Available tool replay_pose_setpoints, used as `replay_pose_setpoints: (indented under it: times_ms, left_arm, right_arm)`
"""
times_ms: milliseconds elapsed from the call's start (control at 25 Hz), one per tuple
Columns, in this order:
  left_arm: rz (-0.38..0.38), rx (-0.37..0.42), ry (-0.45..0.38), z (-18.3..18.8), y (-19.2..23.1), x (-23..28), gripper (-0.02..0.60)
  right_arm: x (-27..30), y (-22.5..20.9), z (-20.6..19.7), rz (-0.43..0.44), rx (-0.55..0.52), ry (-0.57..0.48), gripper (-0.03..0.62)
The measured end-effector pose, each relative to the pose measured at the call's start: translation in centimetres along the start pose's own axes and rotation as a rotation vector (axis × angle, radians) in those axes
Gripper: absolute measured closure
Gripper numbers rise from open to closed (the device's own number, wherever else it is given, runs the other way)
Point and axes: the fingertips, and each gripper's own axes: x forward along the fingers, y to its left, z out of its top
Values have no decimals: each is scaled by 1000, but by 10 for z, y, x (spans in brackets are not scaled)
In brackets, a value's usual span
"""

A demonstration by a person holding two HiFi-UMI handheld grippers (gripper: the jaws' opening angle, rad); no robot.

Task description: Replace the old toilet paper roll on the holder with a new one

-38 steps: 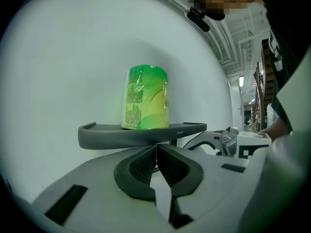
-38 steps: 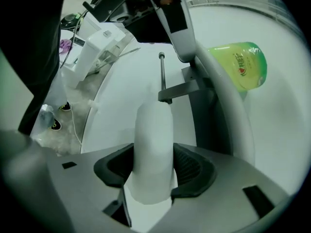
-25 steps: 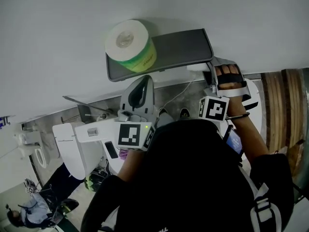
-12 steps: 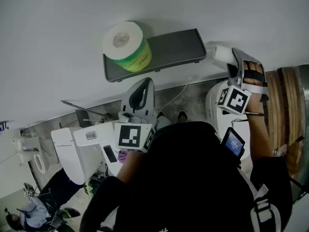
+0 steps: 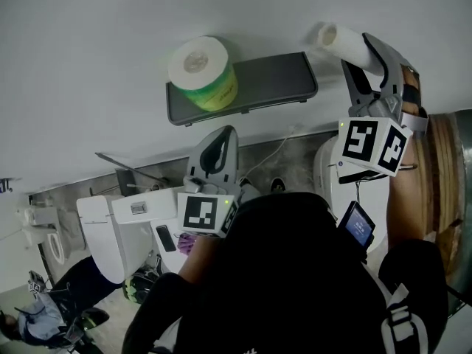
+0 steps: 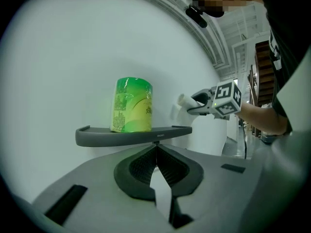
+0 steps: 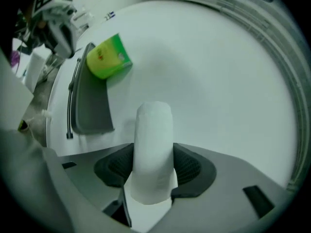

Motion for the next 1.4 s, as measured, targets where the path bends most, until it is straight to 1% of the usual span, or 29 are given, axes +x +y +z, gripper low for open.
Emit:
replay_pose_setpoints:
  times_ms: [120, 200, 240, 320, 400, 480, 520, 560, 640, 720, 800, 880, 1040, 1200, 1240, 1280, 1320, 1400]
  left_arm:
    - [25, -2, -12, 22, -5, 1, 558]
    - [50, -1, -23, 42, -13, 2, 558]
    - [59, -1, -24, 43, -14, 0, 558]
    - [64, -6, -14, 26, -5, -8, 558]
    - [66, -14, 0, 5, 11, -13, 558]
    - [74, -17, 7, -4, 22, -14, 558]
    - [77, -19, 11, -7, 25, -14, 558]
    - [75, -21, 17, -12, 26, -16, 558]
    - [62, -26, 33, -23, 27, -20, 558]
    - [53, -32, 40, -27, 28, -20, 558]
    - [61, -34, 33, -18, 29, -14, 558]
    - [71, -31, 22, -8, 26, -7, 558]
    - [72, -24, 20, -11, 20, -3, 558]
    - [71, -24, 24, -12, 19, -2, 558]
    - [71, -23, 25, -11, 19, -2, 558]
    - [72, -21, 26, -11, 19, -3, 558]
    - [72, -19, 27, -10, 18, -3, 558]
    - [75, -17, 26, -10, 18, -5, 558]
  right_arm:
    - [-2, -34, 47, 37, 154, -168, 352]
    - [-5, -53, 71, 102, 311, -288, 352]
    - [-6, -52, 80, 148, 406, -334, 352]
    - [-1, -22, 94, 261, 598, -385, 352]
    - [12, 16, 103, 385, 780, -397, 352]
    - [22, 41, 108, 508, 956, -406, 352]
    - [24, 50, 110, 559, 1025, -406, 352]
    - [25, 58, 109, 592, 1073, -401, 352]
    - [23, 72, 106, 596, 1103, -384, 352]
    - [23, 77, 107, 578, 1089, -379, 352]
    - [27, 67, 112, 571, 1071, -407, 349]
    - [26, 54, 114, 565, 1054, -452, 328]
    - [20, 58, 115, 563, 1000, -510, 321]
    - [20, 60, 107, 548, 953, -475, 321]
    - [21, 59, 105, 544, 937, -462, 326]
    - [22, 59, 104, 538, 923, -452, 363]
    - [22, 59, 103, 532, 915, -445, 386]
    - [20, 59, 100, 514, 907, -433, 388]
